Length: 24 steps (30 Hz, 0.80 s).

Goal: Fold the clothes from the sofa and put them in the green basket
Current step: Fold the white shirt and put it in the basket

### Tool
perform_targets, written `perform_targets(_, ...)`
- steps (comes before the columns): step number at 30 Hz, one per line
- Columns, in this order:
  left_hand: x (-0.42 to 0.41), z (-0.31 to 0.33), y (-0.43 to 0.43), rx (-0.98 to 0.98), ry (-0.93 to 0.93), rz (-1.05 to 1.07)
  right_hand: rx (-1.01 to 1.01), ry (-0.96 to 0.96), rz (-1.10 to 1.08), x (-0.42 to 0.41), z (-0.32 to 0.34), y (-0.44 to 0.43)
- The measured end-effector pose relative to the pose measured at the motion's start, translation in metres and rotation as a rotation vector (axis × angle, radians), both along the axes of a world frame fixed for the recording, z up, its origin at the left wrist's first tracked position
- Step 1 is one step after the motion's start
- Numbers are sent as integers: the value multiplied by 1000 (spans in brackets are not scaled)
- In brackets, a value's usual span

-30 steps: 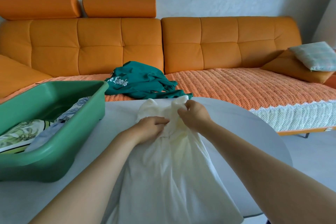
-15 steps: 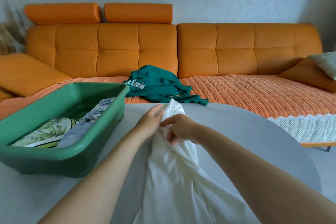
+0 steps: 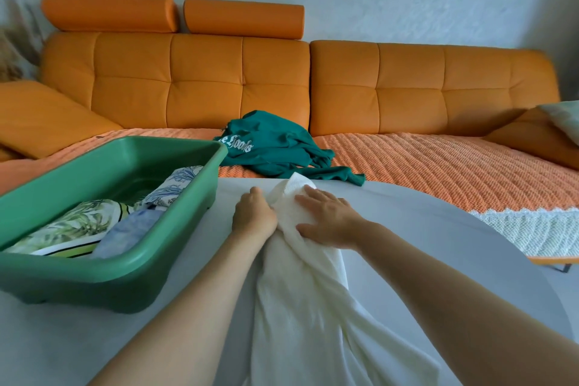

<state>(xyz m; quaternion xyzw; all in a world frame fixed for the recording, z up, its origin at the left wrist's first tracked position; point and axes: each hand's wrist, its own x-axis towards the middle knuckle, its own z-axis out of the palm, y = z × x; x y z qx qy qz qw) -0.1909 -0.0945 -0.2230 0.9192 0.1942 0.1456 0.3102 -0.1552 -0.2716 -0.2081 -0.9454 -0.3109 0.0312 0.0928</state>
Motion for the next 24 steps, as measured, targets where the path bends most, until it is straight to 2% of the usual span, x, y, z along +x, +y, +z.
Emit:
perform_targets(1, 0, 3, 0, 103, -86, -7, -46, 25, 16, 4, -1, 3)
perform_targets(3, 0, 11, -4, 256, -357, -149, -121, 48, 38, 11, -2, 8)
perform_targets(5, 3, 18, -10, 296, -436, -343, -148, 40, 70, 17, -1, 14)
perform_targets(6, 5, 18, -14, 295, -392, -418, -130, 46, 80, 19, -1, 17)
perform_targets(8, 7, 12, -19, 315, -177, -502, -75, 71, 78, 23, -3, 20)
perform_targets(11, 9, -5, -2, 360, 204, -490, -61, 123, 33, 26, -11, 19)
perform_targets(13, 8, -13, 12, 352, 362, -486, -55, 131, -20, 25, -12, 17)
perform_targets(16, 9, -18, 18, 254, 406, -453, -35, 10, -25, 12, -4, 16)
perform_targets(19, 10, -20, 17, 274, 424, -435, 7, -113, 42, -18, 1, 19)
perform_targets(24, 4, -16, 16, 148, 322, -373, -199, -31, -8, -69, -16, 23)
